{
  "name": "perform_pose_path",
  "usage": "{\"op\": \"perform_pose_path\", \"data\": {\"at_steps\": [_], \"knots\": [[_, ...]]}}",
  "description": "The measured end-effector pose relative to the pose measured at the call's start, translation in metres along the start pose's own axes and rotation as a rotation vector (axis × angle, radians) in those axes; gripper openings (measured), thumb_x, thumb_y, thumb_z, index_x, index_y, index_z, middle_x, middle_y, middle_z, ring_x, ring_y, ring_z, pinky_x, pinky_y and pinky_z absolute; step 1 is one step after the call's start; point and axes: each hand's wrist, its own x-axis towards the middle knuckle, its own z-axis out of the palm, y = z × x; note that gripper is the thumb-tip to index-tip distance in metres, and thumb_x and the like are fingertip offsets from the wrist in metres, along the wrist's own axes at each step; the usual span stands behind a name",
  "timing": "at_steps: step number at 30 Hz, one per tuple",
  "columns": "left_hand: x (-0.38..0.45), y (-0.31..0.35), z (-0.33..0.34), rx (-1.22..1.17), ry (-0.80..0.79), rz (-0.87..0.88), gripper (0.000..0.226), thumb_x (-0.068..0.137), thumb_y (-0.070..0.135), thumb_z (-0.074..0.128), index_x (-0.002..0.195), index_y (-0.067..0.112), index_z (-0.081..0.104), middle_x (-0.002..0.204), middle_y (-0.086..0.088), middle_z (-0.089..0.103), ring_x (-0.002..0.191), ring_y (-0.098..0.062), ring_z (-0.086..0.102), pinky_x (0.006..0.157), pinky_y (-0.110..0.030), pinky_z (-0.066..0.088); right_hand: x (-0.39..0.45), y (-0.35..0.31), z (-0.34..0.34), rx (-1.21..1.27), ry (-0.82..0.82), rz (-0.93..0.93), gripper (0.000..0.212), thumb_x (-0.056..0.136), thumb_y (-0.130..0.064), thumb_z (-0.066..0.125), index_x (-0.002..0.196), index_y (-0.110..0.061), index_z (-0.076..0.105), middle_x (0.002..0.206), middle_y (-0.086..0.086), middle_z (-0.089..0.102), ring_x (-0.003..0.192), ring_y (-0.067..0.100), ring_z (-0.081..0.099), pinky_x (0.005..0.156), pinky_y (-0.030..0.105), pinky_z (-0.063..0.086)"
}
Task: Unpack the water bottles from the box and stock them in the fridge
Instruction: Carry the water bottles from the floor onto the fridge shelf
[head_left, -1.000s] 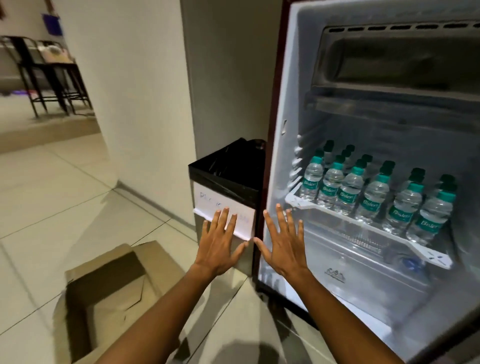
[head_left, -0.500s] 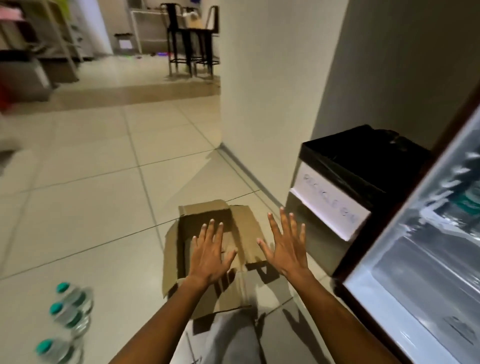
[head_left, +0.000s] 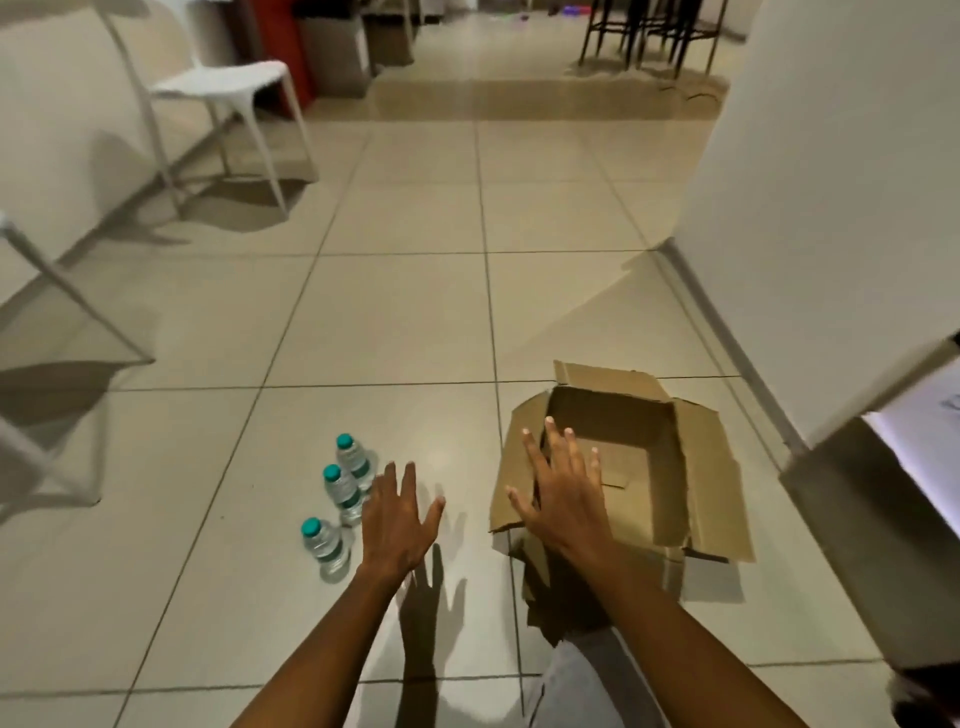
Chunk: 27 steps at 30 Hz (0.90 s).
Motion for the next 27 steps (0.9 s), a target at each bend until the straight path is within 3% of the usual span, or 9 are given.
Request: {"op": "perform_pose_path", "data": {"at_steps": [2, 6, 11, 14, 21, 27], "knots": [[0.008, -0.025, -0.009, -0.005, 0.043, -0.054, 0.068, 0.097, 0.052, 0.043, 0.152, 0.016, 0.026, 0.158, -0.013, 0.026, 0.144, -0.034, 0.026, 0.114, -0.049, 0.031, 0.011, -0.021, 0.009, 0.0, -0.006, -0.052, 0.081, 0.087, -0.072, 0.031, 0.155, -0.033, 0.009, 0.164, 0.008, 0.008, 0.149, 0.034, 0.014, 0.115, 0.059, 0.013], [0.028, -0.067, -0.026, -0.029, 0.121, -0.196, 0.053, 0.096, 0.032, 0.054, 0.142, 0.009, 0.042, 0.145, -0.019, 0.041, 0.128, -0.038, 0.042, 0.101, -0.046, 0.042, 0.031, -0.052, 0.034, -0.025, -0.05, -0.168, 0.08, 0.09, -0.072, 0.022, 0.154, -0.036, -0.008, 0.164, 0.003, -0.011, 0.151, 0.03, -0.001, 0.117, 0.058, 0.002], [0.058, -0.101, -0.031, -0.021, 0.059, -0.288, 0.053, 0.097, 0.026, 0.057, 0.143, 0.007, 0.039, 0.143, -0.022, 0.039, 0.127, -0.037, 0.044, 0.099, -0.042, 0.045, 0.061, -0.082, 0.057, -0.004, -0.113, -0.281, 0.08, 0.092, -0.068, 0.03, 0.153, -0.036, -0.011, 0.163, 0.001, -0.018, 0.151, 0.028, -0.008, 0.117, 0.056, -0.003], [0.076, -0.107, -0.027, -0.059, 0.022, -0.297, 0.05, 0.094, 0.021, 0.06, 0.139, 0.008, 0.043, 0.127, -0.02, 0.051, 0.111, -0.032, 0.055, 0.087, -0.034, 0.047, 0.079, -0.099, 0.071, -0.007, -0.153, -0.334, 0.08, 0.093, -0.065, 0.034, 0.154, -0.035, -0.009, 0.162, 0.002, -0.019, 0.15, 0.029, -0.01, 0.116, 0.056, -0.006], [0.111, -0.114, -0.017, -0.059, 0.008, -0.319, 0.018, 0.092, 0.018, 0.063, 0.105, 0.005, 0.061, 0.097, -0.014, 0.065, 0.077, -0.019, 0.056, 0.067, -0.026, 0.042, 0.113, -0.136, 0.096, -0.007, -0.213, -0.444, 0.078, 0.095, -0.059, 0.044, 0.156, -0.03, 0.005, 0.164, 0.006, -0.007, 0.15, 0.034, 0.001, 0.117, 0.057, 0.004], [0.129, -0.122, -0.01, -0.087, 0.022, -0.346, 0.016, 0.088, 0.018, 0.069, 0.097, 0.007, 0.062, 0.089, -0.009, 0.063, 0.073, -0.017, 0.057, 0.067, -0.024, 0.045, 0.144, -0.162, 0.125, 0.005, -0.277, -0.49, 0.075, 0.097, -0.047, 0.052, 0.156, -0.028, 0.01, 0.165, 0.006, 0.0, 0.15, 0.034, 0.011, 0.118, 0.053, 0.01]]}}
